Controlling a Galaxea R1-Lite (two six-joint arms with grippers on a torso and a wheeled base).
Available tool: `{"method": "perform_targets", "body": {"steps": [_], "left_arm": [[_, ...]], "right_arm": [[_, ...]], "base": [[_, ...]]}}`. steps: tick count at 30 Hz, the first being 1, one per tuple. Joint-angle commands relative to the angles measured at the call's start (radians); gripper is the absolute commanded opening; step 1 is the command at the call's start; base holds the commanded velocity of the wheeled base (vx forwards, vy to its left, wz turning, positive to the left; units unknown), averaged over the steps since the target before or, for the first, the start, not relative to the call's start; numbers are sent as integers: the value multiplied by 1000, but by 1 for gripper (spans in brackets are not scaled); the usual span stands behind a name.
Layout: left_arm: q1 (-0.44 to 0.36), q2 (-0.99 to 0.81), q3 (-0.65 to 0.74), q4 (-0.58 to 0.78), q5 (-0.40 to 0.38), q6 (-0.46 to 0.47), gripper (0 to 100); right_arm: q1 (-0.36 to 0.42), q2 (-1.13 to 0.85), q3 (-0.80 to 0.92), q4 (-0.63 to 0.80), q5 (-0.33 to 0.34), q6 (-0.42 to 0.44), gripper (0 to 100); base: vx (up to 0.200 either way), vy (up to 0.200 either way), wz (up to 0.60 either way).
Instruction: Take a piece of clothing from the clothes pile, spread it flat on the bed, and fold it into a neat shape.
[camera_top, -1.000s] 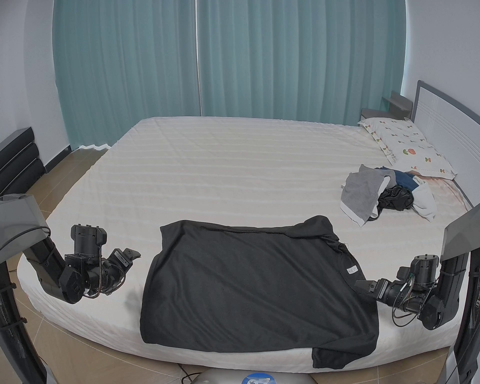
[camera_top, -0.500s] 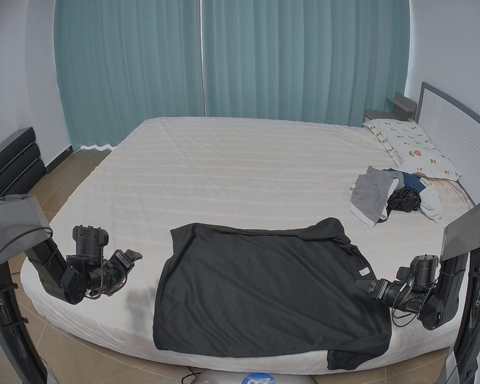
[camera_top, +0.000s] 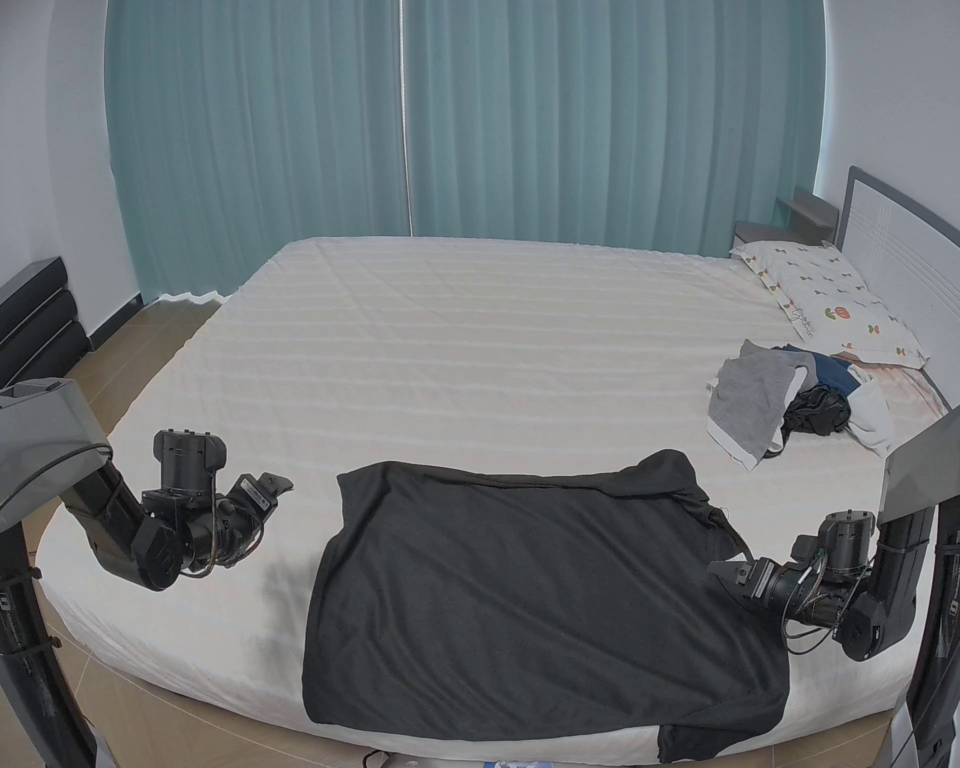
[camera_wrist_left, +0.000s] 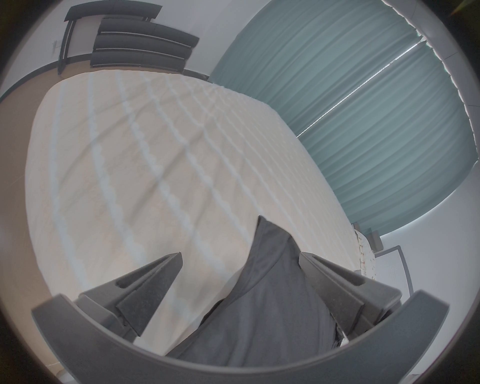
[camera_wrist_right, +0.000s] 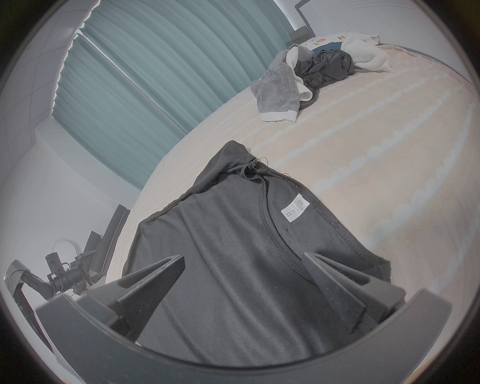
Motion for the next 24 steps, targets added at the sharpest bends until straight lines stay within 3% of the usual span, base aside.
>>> {"method": "perform_targets", "body": {"steps": [1,12,17,24], "left_arm": [[-23,79,-142,23,5,12,100],[-26,340,-618,227,-6,18,100],[-41,436,-728,244,-8,12,100],[-72,492,-774,241,-8,12,100]], "right_arm": [[2,6,-3,-1,2,22,100],[7,7,-15,0,4,57,100],[13,13,-17,5,4,57,100],[21,22,-18,2,4,57,100]], "base": [[0,0,0],[0,0,0],[0,0,0],[0,0,0]]}}
